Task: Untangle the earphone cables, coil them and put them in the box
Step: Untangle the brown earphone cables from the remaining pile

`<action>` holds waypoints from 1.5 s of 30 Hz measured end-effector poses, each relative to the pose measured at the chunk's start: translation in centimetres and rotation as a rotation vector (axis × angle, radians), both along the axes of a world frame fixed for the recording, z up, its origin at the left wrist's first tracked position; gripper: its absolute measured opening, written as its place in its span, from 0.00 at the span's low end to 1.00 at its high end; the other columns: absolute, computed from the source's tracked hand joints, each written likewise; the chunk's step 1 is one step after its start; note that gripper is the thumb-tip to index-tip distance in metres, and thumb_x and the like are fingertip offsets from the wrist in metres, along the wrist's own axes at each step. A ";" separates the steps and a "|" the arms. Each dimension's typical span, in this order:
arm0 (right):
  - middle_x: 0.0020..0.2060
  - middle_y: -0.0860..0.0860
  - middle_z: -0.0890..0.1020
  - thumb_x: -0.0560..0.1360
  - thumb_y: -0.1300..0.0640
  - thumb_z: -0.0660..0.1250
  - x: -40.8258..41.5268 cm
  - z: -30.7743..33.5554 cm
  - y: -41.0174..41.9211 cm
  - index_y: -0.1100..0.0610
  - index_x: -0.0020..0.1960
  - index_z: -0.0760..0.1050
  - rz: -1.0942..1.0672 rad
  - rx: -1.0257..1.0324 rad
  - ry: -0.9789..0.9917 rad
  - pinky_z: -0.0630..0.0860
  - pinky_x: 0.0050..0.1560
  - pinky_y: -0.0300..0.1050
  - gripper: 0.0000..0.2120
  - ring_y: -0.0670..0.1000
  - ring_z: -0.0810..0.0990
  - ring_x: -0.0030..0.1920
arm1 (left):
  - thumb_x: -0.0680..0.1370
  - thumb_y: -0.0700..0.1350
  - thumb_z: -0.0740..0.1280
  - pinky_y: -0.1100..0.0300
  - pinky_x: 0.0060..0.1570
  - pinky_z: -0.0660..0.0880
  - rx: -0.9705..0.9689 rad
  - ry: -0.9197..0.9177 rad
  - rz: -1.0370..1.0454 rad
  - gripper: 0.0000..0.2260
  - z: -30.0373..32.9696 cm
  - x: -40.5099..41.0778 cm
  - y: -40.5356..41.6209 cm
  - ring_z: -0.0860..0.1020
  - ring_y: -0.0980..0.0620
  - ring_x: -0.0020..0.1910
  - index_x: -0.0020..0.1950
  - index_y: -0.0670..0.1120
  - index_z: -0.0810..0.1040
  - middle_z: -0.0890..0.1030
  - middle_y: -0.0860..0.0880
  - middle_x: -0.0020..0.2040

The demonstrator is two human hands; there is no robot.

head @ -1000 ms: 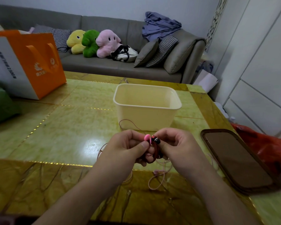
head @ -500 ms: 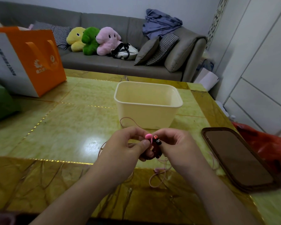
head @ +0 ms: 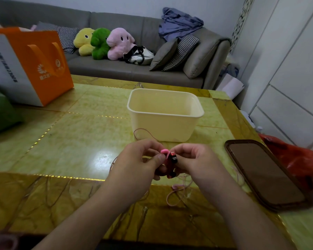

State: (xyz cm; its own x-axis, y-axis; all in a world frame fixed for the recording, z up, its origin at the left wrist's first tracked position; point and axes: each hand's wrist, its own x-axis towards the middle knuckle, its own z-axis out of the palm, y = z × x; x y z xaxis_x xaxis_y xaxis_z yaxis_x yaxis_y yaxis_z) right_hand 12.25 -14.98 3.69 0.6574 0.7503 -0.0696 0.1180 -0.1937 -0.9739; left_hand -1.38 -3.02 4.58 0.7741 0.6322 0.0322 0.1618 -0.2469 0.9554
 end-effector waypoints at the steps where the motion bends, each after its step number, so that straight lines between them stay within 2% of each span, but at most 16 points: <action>1: 0.40 0.58 0.89 0.80 0.64 0.71 0.1 0.0 0.0 0.60 0.48 0.86 0.017 -0.006 0.037 0.82 0.45 0.50 0.05 0.57 0.87 0.42 | 0.82 0.39 0.70 0.49 0.41 0.86 0.000 0.006 -0.001 0.08 0.0 0.0 0.0 0.86 0.52 0.38 0.49 0.52 0.84 0.87 0.51 0.41; 3: 0.43 0.62 0.88 0.81 0.66 0.70 0.2 -0.1 -0.1 0.63 0.49 0.85 0.052 0.001 0.108 0.81 0.49 0.54 0.05 0.65 0.87 0.48 | 0.82 0.39 0.70 0.49 0.42 0.85 0.007 0.019 -0.005 0.07 -0.1 0.0 0.1 0.86 0.51 0.37 0.50 0.51 0.84 0.87 0.51 0.39; 5: 0.45 0.64 0.88 0.81 0.66 0.69 0.2 0.0 -0.1 0.63 0.49 0.85 0.078 0.020 0.177 0.80 0.51 0.57 0.06 0.68 0.86 0.49 | 0.82 0.39 0.70 0.50 0.41 0.85 0.010 0.026 -0.007 0.07 -0.1 0.0 0.2 0.85 0.51 0.36 0.50 0.51 0.84 0.87 0.50 0.38; 9: 0.43 0.60 0.88 0.83 0.67 0.66 0.0 0.3 0.0 0.62 0.48 0.85 0.022 0.039 0.218 0.81 0.42 0.49 0.10 0.56 0.86 0.43 | 0.82 0.39 0.70 0.54 0.37 0.84 0.005 0.015 0.022 0.07 0.0 0.1 0.2 0.85 0.53 0.35 0.49 0.49 0.84 0.87 0.50 0.37; 10: 0.42 0.58 0.88 0.83 0.66 0.66 -0.2 0.5 0.0 0.61 0.48 0.84 -0.033 0.065 0.169 0.80 0.40 0.47 0.10 0.54 0.85 0.43 | 0.82 0.39 0.70 0.54 0.38 0.84 0.004 0.019 0.030 0.06 -0.1 0.1 0.2 0.85 0.52 0.35 0.49 0.49 0.84 0.87 0.50 0.38; 12: 0.40 0.51 0.85 0.82 0.64 0.69 -0.8 1.1 -0.3 0.57 0.48 0.83 -0.124 0.149 -0.096 0.80 0.40 0.44 0.07 0.50 0.83 0.42 | 0.82 0.41 0.71 0.50 0.40 0.85 -0.002 0.032 0.040 0.05 -0.3 0.2 0.1 0.86 0.52 0.36 0.49 0.50 0.84 0.87 0.51 0.38; 14: 0.40 0.47 0.83 0.78 0.62 0.73 -1.6 1.7 -0.7 0.52 0.46 0.81 -0.059 0.198 -0.427 0.79 0.42 0.44 0.06 0.48 0.81 0.43 | 0.82 0.42 0.72 0.49 0.40 0.85 -0.014 0.039 0.046 0.03 -0.4 0.3 0.1 0.86 0.51 0.36 0.49 0.50 0.84 0.88 0.52 0.38; 16: 0.41 0.43 0.82 0.75 0.63 0.77 -2.2 1.7 -0.8 0.49 0.45 0.82 0.055 0.165 -0.606 0.79 0.41 0.44 0.09 0.49 0.81 0.46 | 0.81 0.43 0.72 0.52 0.38 0.83 -0.042 0.032 0.040 0.03 -0.4 0.4 0.1 0.86 0.51 0.36 0.49 0.49 0.85 0.88 0.51 0.38; 18: 0.42 0.41 0.82 0.73 0.64 0.77 -2.2 1.2 -0.6 0.49 0.47 0.82 0.122 0.103 -0.734 0.73 0.43 0.35 0.11 0.48 0.80 0.49 | 0.81 0.43 0.73 0.55 0.37 0.81 -0.109 0.014 0.041 0.03 -0.3 0.3 0.1 0.86 0.52 0.35 0.48 0.46 0.86 0.88 0.49 0.37; 23: 0.48 0.40 0.81 0.73 0.62 0.78 -1.7 0.5 -0.6 0.48 0.50 0.81 0.154 0.023 -0.896 0.72 0.48 0.34 0.12 0.44 0.79 0.51 | 0.80 0.44 0.74 0.54 0.38 0.79 -0.257 -0.008 0.058 0.04 -0.5 0.1 0.6 0.86 0.44 0.40 0.46 0.46 0.87 0.88 0.44 0.39; 28: 0.47 0.43 0.80 0.77 0.57 0.76 -2.0 0.3 -0.5 0.52 0.51 0.82 0.101 0.032 -0.995 0.78 0.49 0.47 0.04 0.47 0.79 0.50 | 0.80 0.46 0.74 0.57 0.38 0.78 -0.316 -0.020 0.052 0.06 -0.6 0.1 0.8 0.85 0.49 0.39 0.47 0.44 0.88 0.87 0.43 0.39; 30: 0.45 0.44 0.80 0.79 0.58 0.74 -2.1 0.2 -0.4 0.53 0.49 0.82 0.073 0.072 -1.000 0.78 0.47 0.47 0.02 0.47 0.78 0.48 | 0.81 0.44 0.73 0.58 0.37 0.78 -0.341 -0.042 0.055 0.07 -0.5 0.0 0.7 0.84 0.51 0.37 0.46 0.43 0.88 0.87 0.43 0.38; 32: 0.43 0.42 0.78 0.79 0.58 0.72 -2.1 0.1 -0.3 0.53 0.46 0.79 0.029 0.091 -0.934 0.78 0.44 0.49 0.04 0.46 0.77 0.46 | 0.81 0.43 0.73 0.59 0.36 0.78 -0.348 -0.068 0.056 0.07 -0.3 0.1 0.5 0.83 0.52 0.36 0.46 0.43 0.88 0.87 0.43 0.38; 36: 0.43 0.40 0.79 0.82 0.59 0.71 -2.4 0.1 -0.3 0.51 0.44 0.78 -0.019 0.099 -0.637 0.83 0.37 0.53 0.08 0.47 0.80 0.46 | 0.81 0.42 0.72 0.58 0.35 0.78 -0.300 -0.079 0.054 0.06 -0.3 0.1 0.3 0.83 0.50 0.36 0.48 0.45 0.88 0.87 0.44 0.39; 39: 0.40 0.45 0.81 0.83 0.56 0.69 -2.7 0.1 -0.2 0.50 0.45 0.77 -0.046 0.108 -0.472 0.83 0.35 0.57 0.09 0.48 0.81 0.42 | 0.81 0.44 0.72 0.58 0.35 0.78 -0.197 -0.078 0.043 0.05 -0.3 0.0 0.1 0.84 0.45 0.37 0.49 0.48 0.88 0.88 0.46 0.38; 45: 0.37 0.46 0.83 0.84 0.55 0.69 -2.6 0.4 0.0 0.51 0.46 0.77 -0.096 0.097 -0.417 0.83 0.32 0.57 0.08 0.48 0.82 0.36 | 0.82 0.42 0.70 0.59 0.33 0.75 -0.123 -0.130 0.008 0.08 -0.1 -0.1 -0.1 0.81 0.54 0.34 0.48 0.49 0.88 0.86 0.48 0.35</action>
State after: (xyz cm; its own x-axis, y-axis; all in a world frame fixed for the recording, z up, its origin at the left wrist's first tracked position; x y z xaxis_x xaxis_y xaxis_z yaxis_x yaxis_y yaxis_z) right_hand 9.62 -15.01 4.09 0.6813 0.6745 0.2844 0.4910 -0.1329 -0.8610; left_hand -1.43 -3.16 4.44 0.7633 0.6439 0.0537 0.0367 -0.1261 0.9913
